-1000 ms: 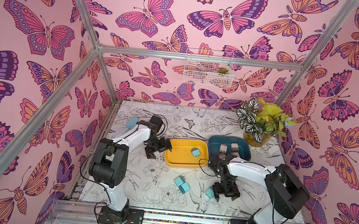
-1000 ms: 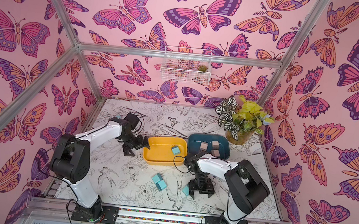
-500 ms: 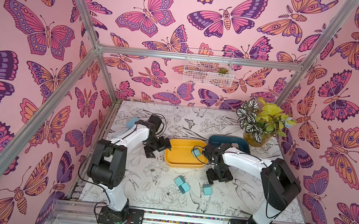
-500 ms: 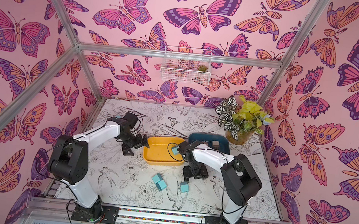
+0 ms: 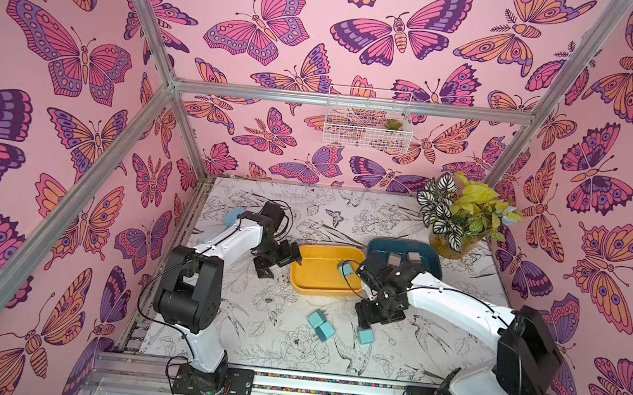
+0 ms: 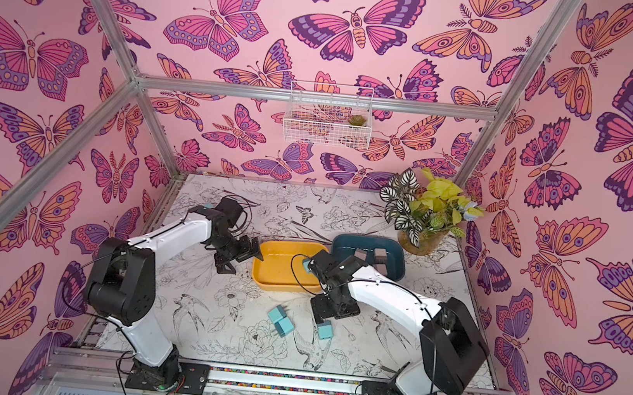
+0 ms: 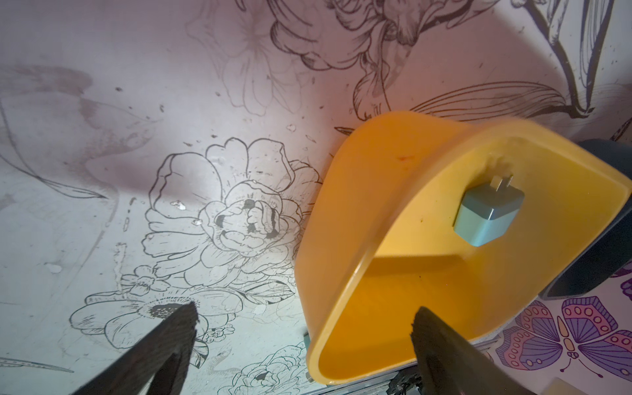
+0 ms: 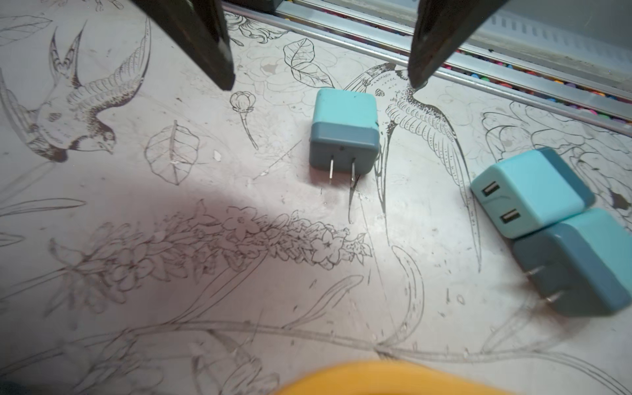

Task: Place the plugs by color into the storage box
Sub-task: Adjust the plug at the center of the board, then pick up the plug from the center of the board.

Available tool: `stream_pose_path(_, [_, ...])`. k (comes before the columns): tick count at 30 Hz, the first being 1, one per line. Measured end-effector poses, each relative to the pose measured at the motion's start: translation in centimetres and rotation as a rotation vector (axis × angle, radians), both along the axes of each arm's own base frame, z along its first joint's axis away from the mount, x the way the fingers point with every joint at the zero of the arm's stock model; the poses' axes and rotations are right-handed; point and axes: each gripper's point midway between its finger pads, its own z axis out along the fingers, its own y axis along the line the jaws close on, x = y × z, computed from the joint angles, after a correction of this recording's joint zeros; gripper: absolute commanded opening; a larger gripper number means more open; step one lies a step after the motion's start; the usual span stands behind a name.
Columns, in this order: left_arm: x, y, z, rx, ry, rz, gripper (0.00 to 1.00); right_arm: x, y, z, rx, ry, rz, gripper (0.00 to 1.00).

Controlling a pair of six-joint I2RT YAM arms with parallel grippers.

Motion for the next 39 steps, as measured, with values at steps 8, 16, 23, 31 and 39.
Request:
stream_pose_path(8, [0.0,-0.2,0.1,-0.009,-0.003,-0.012,0.99,-1.1,1.3,-3.5,-0.026,0.069,0.024,0.81])
stream_pose_path(16, [0.0,-0.2,0.1,-0.013,-0.01,-0.029,0.99,-1.3,1.5,-4.8,-0.032,0.094,0.023,0.77])
stream_pose_path(23, [0.0,-0.2,0.1,-0.017,-0.014,-0.038,0.98,-1.3,1.5,-5.4,-0.042,0.102,0.02,0.62])
stream_pose_path(31, [0.0,-0.2,0.1,-0.016,-0.017,-0.045,0.96,-1.4,1.1,-5.5,-0.047,0.095,0.007,0.55])
stream_pose_path(39, [0.1,-0.3,0.3,-0.017,-0.021,-0.045,0.95,-1.8,0.2,-4.5,-0.059,0.081,0.007,0.49])
